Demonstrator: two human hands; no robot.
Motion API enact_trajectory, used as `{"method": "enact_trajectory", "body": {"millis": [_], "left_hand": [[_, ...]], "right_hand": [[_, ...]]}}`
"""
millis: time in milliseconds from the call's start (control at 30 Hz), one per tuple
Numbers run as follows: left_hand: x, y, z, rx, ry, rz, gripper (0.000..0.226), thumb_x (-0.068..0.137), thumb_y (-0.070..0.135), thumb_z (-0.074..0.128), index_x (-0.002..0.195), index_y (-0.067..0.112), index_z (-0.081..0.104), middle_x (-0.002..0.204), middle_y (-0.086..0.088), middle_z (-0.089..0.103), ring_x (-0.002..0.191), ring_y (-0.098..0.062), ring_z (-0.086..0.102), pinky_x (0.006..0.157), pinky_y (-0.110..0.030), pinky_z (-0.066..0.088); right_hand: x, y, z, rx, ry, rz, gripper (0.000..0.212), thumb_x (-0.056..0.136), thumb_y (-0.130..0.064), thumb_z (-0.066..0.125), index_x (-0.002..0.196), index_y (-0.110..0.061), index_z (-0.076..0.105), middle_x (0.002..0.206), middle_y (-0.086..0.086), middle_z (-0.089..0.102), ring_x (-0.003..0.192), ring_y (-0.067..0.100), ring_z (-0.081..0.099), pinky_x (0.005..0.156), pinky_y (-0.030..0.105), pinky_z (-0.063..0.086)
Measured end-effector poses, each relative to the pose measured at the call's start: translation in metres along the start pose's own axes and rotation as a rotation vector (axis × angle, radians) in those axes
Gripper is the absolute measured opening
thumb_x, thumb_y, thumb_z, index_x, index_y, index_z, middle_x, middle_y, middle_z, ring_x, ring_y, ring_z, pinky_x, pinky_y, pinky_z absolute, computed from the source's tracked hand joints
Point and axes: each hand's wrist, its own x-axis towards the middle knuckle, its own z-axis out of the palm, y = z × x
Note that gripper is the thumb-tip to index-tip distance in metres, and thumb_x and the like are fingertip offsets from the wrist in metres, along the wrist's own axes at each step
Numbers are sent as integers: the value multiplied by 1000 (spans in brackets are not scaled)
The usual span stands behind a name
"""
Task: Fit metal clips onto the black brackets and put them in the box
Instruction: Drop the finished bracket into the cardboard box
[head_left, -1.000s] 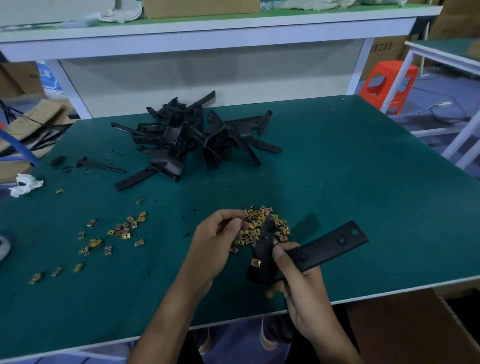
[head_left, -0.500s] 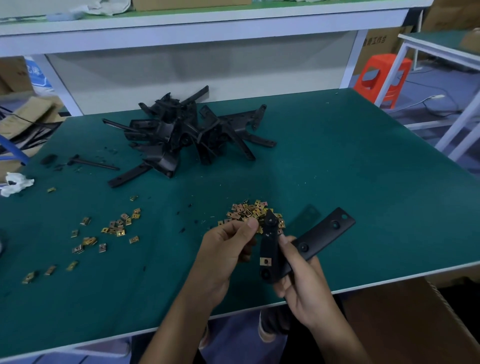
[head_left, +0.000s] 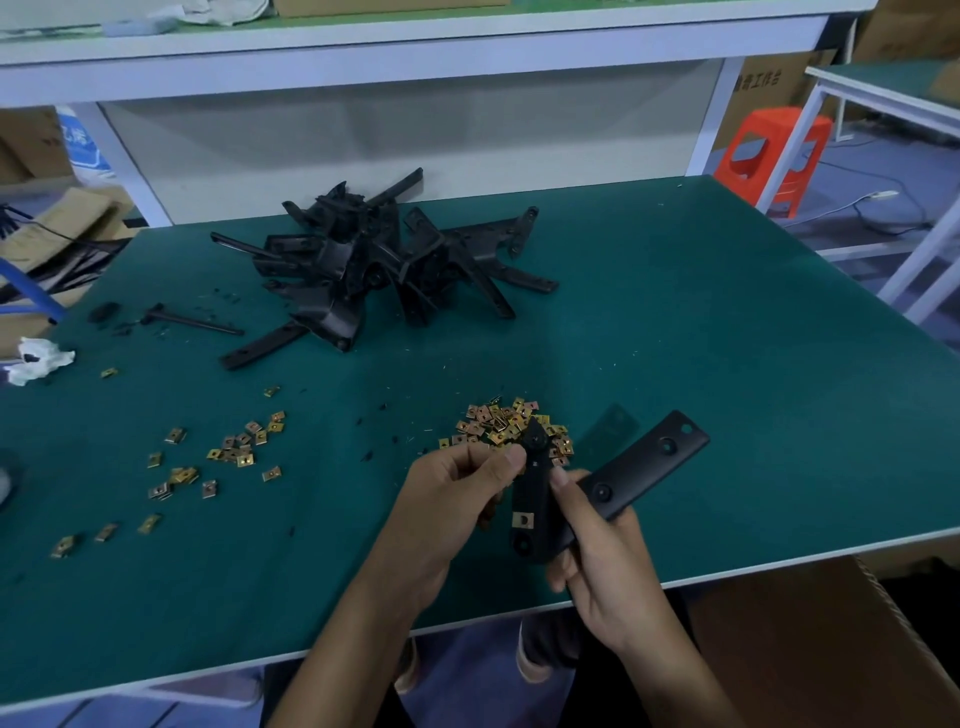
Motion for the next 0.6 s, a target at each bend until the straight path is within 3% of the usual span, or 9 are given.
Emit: {"method": "enact_trajectory", "body": {"millis": [100, 167, 333, 433, 567, 600], "left_hand": [[0, 2, -7, 13, -63, -4, 32, 80, 37, 75, 72, 9, 60, 59, 2, 49, 52, -9, 43, 50, -16, 39], [0, 3, -9, 46, -75, -6, 31, 82, 36, 76, 71, 11, 61, 58, 2, 51, 52, -8, 44, 50, -16, 39], [-2, -1, -10, 205, 57, 85, 32, 88, 36, 74, 75, 8, 68, 58, 10, 55, 52, -3, 46, 51, -14, 39], [-5, -4, -12, 275, 68, 123, 26, 91, 41, 69, 80, 18, 74, 61, 8, 58, 55, -3, 47, 53, -17, 39], [-1, -13, -12, 320, 118, 141, 24, 96, 38, 64, 83, 19, 73, 73, -13, 64, 65, -10, 52, 64, -33, 41], [2, -17, -10, 311, 137, 143, 18, 95, 36, 65, 84, 26, 74, 77, -9, 69, 68, -9, 57, 67, -32, 44]], "right_hand": [[2, 2, 2, -82, -14, -12, 26, 89, -38, 75, 79, -16, 65, 55, 3, 57, 37, 13, 52, 31, 21, 37], [2, 2, 3, -124, -18, -23, 23, 89, -40, 72, 75, -23, 68, 57, 3, 59, 40, 13, 54, 32, 22, 38], [4, 2, 6, -172, 18, -33, 23, 87, -41, 75, 75, -22, 70, 63, 9, 62, 48, 19, 59, 34, 26, 40], [3, 0, 10, -181, 36, -30, 21, 85, -42, 75, 76, -24, 71, 65, 8, 64, 51, 20, 61, 35, 26, 41], [-6, -6, 15, -183, 52, -25, 21, 97, -29, 67, 77, -28, 73, 68, 2, 66, 57, 19, 63, 37, 26, 44], [-8, -7, 15, -180, 62, -13, 24, 99, -27, 65, 76, -29, 73, 69, 1, 66, 58, 19, 63, 37, 26, 45]]}}
